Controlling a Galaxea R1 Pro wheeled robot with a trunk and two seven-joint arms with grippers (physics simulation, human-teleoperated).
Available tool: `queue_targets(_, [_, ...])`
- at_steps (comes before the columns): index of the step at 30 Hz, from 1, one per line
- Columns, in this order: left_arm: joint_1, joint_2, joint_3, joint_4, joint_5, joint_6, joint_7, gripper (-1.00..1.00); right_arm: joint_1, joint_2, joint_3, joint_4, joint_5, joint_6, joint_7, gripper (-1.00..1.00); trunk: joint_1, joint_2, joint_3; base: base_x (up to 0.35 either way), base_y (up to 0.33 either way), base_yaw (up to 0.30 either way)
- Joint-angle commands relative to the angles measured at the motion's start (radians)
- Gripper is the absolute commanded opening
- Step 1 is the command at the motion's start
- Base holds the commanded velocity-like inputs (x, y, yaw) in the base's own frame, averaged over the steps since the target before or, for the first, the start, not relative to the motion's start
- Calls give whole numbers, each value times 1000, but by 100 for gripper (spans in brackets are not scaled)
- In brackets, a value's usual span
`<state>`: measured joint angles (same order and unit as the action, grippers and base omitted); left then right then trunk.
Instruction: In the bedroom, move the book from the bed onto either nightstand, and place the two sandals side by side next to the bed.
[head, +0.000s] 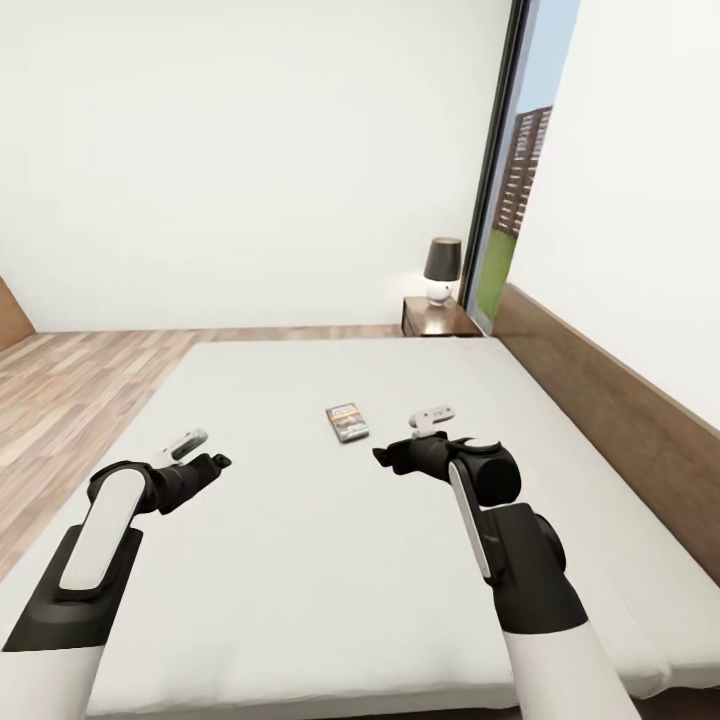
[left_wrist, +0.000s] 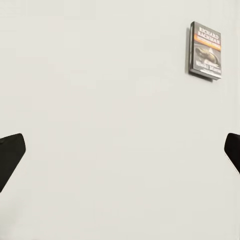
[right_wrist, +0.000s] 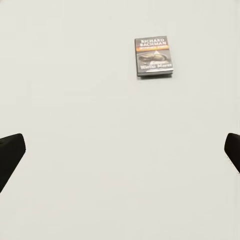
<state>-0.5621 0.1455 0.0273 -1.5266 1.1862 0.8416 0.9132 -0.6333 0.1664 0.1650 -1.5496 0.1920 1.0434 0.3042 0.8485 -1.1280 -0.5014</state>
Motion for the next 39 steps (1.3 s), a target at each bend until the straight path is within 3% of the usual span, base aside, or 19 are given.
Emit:
queue_targets(1, [-1,0,-1,-1,10,2,10,100,0,0,0,-1,10,4,8,100,1,-1,-1,207,0,2])
queue_targets(12, [-1,-1,-4,0,10,2,10,100,1,3,-5,-32,13,4,4,100,1,-1,-1,60,0,29])
queue_targets(39, [-1,-1,-6,0,10,2,10,100,1,2,-9,-53,15,4,5,100,1,-1,-3,26,23,212])
